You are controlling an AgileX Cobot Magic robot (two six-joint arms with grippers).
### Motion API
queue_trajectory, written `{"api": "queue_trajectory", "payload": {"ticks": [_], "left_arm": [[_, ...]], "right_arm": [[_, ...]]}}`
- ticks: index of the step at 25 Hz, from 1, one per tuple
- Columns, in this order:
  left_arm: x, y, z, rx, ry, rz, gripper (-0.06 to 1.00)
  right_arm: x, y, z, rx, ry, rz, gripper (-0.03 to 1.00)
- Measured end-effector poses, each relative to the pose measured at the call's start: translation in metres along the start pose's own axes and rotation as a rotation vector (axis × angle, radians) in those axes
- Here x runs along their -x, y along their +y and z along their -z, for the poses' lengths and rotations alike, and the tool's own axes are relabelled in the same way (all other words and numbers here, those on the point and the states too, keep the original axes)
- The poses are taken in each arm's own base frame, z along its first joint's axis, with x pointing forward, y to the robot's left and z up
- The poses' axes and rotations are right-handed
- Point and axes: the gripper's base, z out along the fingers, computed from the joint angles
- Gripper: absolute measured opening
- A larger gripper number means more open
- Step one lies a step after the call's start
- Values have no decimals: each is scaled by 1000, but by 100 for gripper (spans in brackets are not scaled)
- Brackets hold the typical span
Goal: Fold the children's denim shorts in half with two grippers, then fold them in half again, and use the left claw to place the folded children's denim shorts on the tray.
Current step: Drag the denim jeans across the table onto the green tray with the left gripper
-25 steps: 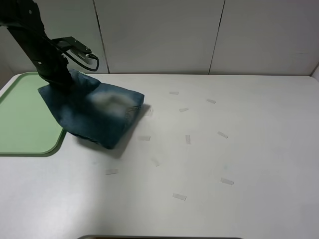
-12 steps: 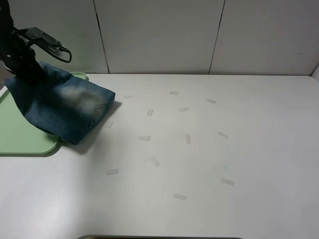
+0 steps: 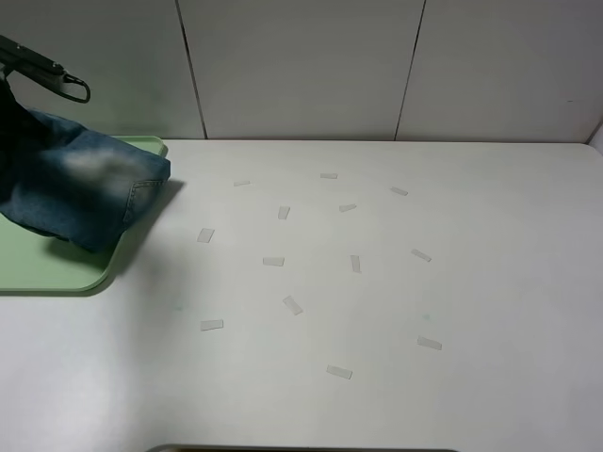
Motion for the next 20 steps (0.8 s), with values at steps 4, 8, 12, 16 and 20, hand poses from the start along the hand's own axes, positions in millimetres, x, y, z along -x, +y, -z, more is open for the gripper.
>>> {"api": "queue_trajectory", "payload": {"ticks": [4,8,12,16,20], "left_arm": [[-1,4,-1,7,-4,12,8],[-3,7,-2,11,-7,29,8],[-4,9,-3,13,-6,76,8],[-12,8,-7,9,22,140,8],[-18,6,-10,6,49,184,8]], "right_arm": [[0,0,0,0,0,0,69],[0,0,0,0,0,0,69],[0,0,0,0,0,0,69],[0,0,0,1,0,0,69],[0,0,0,3,0,-2,69]]}}
